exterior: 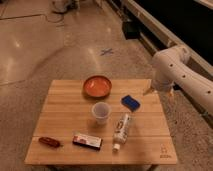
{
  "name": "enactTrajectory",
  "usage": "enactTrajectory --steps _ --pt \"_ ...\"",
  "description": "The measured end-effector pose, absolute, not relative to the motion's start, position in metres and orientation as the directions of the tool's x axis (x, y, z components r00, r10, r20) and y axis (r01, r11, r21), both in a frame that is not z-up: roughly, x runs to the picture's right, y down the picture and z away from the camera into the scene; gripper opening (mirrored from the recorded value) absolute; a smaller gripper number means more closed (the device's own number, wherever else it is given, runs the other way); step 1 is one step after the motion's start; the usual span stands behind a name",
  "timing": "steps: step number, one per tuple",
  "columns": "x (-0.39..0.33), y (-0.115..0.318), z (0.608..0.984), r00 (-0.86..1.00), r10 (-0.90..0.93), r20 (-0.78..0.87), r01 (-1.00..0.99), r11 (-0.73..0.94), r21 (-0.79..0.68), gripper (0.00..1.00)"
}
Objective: Place the white sponge in the ceramic bowl
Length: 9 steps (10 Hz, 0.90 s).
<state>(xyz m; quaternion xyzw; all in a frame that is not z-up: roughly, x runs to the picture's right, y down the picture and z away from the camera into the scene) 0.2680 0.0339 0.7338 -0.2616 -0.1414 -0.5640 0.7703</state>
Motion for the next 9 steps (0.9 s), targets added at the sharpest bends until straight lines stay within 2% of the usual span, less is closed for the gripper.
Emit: enactTrajectory --steps 2,7,9 --pt "0.247 0.037 0.750 0.282 -0.794 0.539 0.957 0.192 -0.218 0.80" --pt "0.160 0.072 0.829 0.120 -0.756 0.643 0.993 0.085 -0.085 0.80" --pt "0.149 0.079 0.850 0.081 -0.748 0.658 0.997 0.067 -0.047 0.80"
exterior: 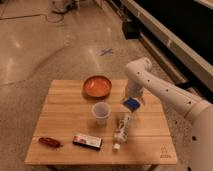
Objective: Place the white sponge in the ceramic bowl
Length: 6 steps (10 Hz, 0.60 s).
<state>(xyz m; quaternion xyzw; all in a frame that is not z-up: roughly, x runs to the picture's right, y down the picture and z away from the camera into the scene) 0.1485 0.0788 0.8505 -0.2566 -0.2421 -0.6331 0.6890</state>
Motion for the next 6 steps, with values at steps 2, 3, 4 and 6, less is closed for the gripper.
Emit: enactTrajectory --steps 2,3,4,6 --pt "0.142 0.077 0.874 0.031 -0.751 0.660 0.999 0.042 0.000 0.80" --pt "0.143 0.074 0.881 0.012 -0.753 0.658 0.999 0.031 0.018 0.80" --pt "0.146 0.070 0.890 -0.023 -0.755 0.656 0.999 0.013 0.051 0.80" --pt "0.154 0.066 0.898 -0.064 -0.749 0.660 0.996 -0.010 0.085 0.80"
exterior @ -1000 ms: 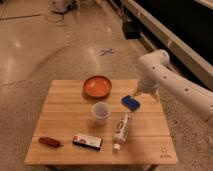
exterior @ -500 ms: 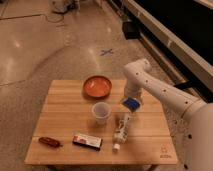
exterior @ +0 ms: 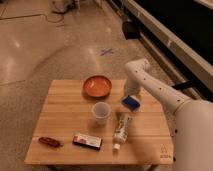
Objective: Place the white sponge in the ceramic bowl
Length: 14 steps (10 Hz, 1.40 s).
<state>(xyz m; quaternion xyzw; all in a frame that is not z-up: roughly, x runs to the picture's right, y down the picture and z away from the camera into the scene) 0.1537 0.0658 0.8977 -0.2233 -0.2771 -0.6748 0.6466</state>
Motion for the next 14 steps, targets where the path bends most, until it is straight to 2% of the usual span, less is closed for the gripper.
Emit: enactTrajectory --steps 4,12,13,14 --pt "0.172 0.064 0.918 -0.121 -0.731 0.671 0.990 -0.038 0.137 0.80" --pt "0.182 0.075 0.949 -0.148 -0.690 0.708 0.988 -0.075 0.133 0.80" --pt "0.181 0.077 0.950 -0.153 -0.684 0.714 0.988 -0.082 0.133 0.76" --pt "0.181 0.079 0.951 -0.157 -0.676 0.720 0.987 -0.087 0.133 0.67"
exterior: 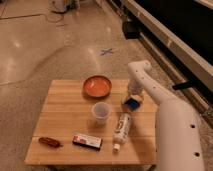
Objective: Place the white sponge in the ceramic bowl
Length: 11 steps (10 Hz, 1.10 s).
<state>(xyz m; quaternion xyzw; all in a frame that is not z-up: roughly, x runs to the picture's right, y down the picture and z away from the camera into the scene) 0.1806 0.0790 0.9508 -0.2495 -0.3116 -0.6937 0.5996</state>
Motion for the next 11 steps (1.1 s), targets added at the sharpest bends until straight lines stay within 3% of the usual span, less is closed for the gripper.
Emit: enactTrajectory --steps 5,7,11 --pt "0.173 0.077 0.945 -0.150 -0.661 0.735 0.988 -0.082 0.128 0.16" --pt "0.155 0.061 0.934 -0.161 -0.681 0.715 0.985 -0.070 0.155 0.02" --pt "0.099 0.032 0.911 -0.220 -0.731 0.646 0.963 -0.057 0.263 0.00"
